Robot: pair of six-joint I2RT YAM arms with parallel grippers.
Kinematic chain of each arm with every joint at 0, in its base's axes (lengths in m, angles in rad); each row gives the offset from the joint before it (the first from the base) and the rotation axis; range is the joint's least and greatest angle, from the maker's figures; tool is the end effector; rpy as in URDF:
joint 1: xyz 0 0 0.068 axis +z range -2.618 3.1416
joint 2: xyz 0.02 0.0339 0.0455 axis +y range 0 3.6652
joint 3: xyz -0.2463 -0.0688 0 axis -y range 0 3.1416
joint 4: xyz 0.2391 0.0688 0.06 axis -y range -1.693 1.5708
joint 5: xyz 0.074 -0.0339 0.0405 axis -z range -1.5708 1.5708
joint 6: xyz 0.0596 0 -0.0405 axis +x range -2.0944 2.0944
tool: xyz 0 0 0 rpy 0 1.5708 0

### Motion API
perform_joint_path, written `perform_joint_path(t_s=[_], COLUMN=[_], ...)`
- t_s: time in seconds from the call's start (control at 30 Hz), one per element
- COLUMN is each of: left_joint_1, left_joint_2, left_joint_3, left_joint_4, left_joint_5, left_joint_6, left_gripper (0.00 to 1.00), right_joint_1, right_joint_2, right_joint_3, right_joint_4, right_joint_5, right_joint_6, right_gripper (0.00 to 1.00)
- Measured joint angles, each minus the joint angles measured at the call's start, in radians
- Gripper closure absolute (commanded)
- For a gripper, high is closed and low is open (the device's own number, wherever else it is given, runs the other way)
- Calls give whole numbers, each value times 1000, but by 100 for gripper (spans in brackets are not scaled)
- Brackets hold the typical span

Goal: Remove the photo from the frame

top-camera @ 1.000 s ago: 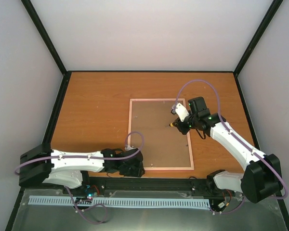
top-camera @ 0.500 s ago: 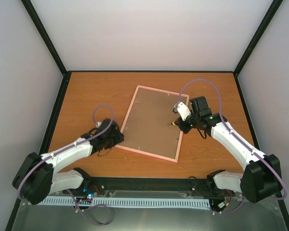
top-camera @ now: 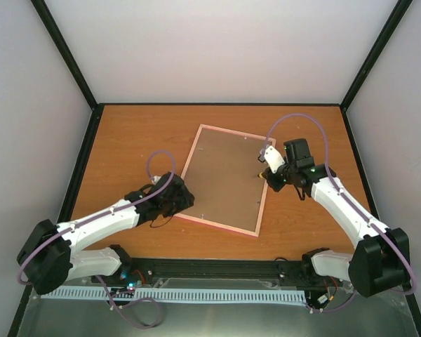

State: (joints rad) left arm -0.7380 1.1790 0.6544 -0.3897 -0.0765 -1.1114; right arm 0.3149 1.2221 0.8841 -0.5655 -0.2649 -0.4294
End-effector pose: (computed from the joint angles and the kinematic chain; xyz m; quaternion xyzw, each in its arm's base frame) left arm 0.1839 -0.1611 0.1676 -0.1877 0.9272 -0.2354 0.2229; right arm 0.2450 0.0962 0.2190 -0.3808 0.8567 0.1060 0.3312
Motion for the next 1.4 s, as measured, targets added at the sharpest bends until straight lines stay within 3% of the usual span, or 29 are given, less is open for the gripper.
perform_joint_path(t_s=[0.33, 0.77, 1.4], left_joint_1=[-50, -51, -2], left_joint_2=[64, 192, 208], left_joint_3=[-85, -41, -45], left_joint_4=[-36, -18, 27], left_joint_5=[47, -12, -53], left_joint_6=[-163, -188, -143], left_gripper=[43, 42, 43], right_joint_1=[-126, -131, -131], right_joint_2=[156, 187, 249], right_joint_3=[89, 117, 214], right_joint_4=[-10, -68, -88], right_joint_5=[71, 93, 58], right_joint_6=[-187, -384, -374], right_gripper=[97, 97, 97])
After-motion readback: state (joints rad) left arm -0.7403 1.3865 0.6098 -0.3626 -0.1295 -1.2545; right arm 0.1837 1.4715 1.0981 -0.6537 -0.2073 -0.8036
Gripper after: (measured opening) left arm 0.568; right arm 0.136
